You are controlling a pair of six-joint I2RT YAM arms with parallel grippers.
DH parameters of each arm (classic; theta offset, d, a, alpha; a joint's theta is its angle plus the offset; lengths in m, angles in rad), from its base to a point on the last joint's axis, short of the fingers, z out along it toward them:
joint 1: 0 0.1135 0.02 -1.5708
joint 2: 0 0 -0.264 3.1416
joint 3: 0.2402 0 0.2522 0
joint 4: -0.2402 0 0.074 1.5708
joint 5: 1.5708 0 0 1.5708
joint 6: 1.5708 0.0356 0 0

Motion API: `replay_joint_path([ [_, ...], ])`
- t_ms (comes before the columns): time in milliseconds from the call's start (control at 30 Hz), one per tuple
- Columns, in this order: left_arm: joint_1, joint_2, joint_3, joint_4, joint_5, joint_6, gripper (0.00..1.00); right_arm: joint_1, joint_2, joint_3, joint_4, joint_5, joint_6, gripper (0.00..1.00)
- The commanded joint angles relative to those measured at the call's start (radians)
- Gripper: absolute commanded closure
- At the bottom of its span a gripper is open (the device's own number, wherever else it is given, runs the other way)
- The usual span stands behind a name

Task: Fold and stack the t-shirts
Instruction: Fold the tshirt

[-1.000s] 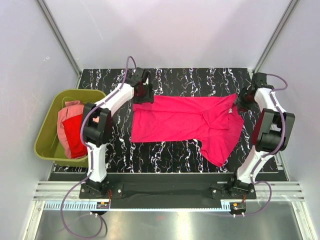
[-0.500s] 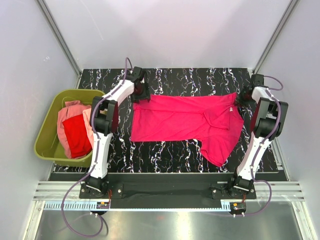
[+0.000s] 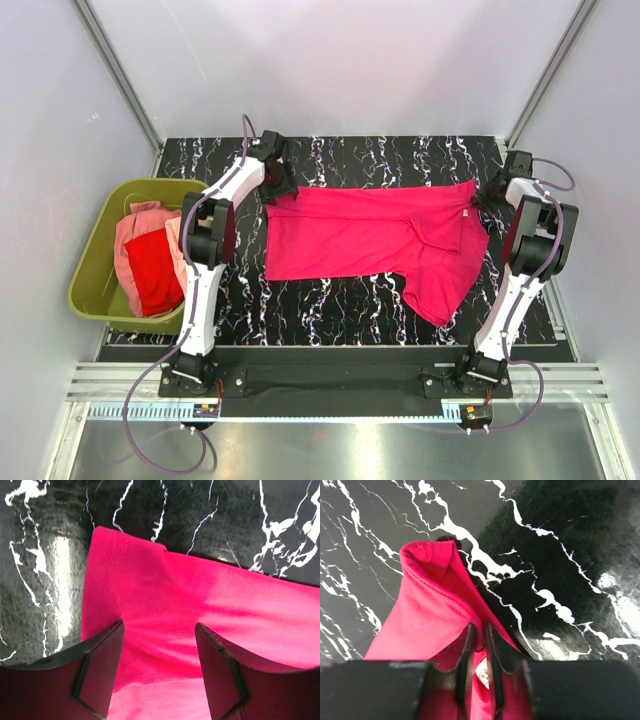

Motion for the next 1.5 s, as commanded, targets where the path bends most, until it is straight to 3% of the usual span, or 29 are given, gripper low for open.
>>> replay_joint_path([
  [0,0.028,0.027,0.021,0.002,0.022,-0.011,0.34,-0.02,0.025,0.056,0.043,-0.033,0.073,0.77],
  [100,0.027,-0.048,0.019,0.015,0.102,0.024,0.34,-0.02,0.003,0.085,-0.004,-0.007,0.064,0.67],
  [200,0.021,-0.148,0.014,-0.022,0.105,0.047,0.33,-0.02,-0.059,0.174,-0.241,0.109,0.064,0.56],
  [333,-0.011,-0.31,-0.109,-0.064,0.038,0.061,0.32,-0.019,-0.185,0.178,-0.483,0.208,0.112,0.55],
  [500,-0.077,-0.579,-0.477,0.013,-0.089,0.044,0.32,-0.017,-0.423,-0.121,-0.528,0.173,0.182,0.58],
  [600,-0.11,-0.677,-0.64,0.034,-0.126,-0.009,0.36,-0.014,-0.59,-0.413,-0.486,0.021,0.24,0.58],
  [733,-0.134,-0.731,-0.781,0.057,-0.05,-0.083,0.38,0.055,-0.756,-0.577,-0.561,0.036,0.361,0.59],
  [933,-0.183,-0.782,-0.898,0.102,-0.036,-0.117,0.37,0.237,-0.862,-0.756,-0.655,0.093,0.556,0.57],
  [1133,-0.185,-0.806,-0.935,0.096,-0.059,-0.126,0.36,0.251,-1.026,-0.865,-0.699,0.154,0.627,0.52],
  [1267,-0.185,-0.837,-0.969,0.111,-0.085,-0.143,0.35,0.251,-1.055,-0.85,-0.764,0.199,0.627,0.49],
  [1467,-0.185,-0.837,-0.984,0.13,-0.071,-0.151,0.35,0.251,-1.063,-0.921,-0.718,0.188,0.655,0.45],
])
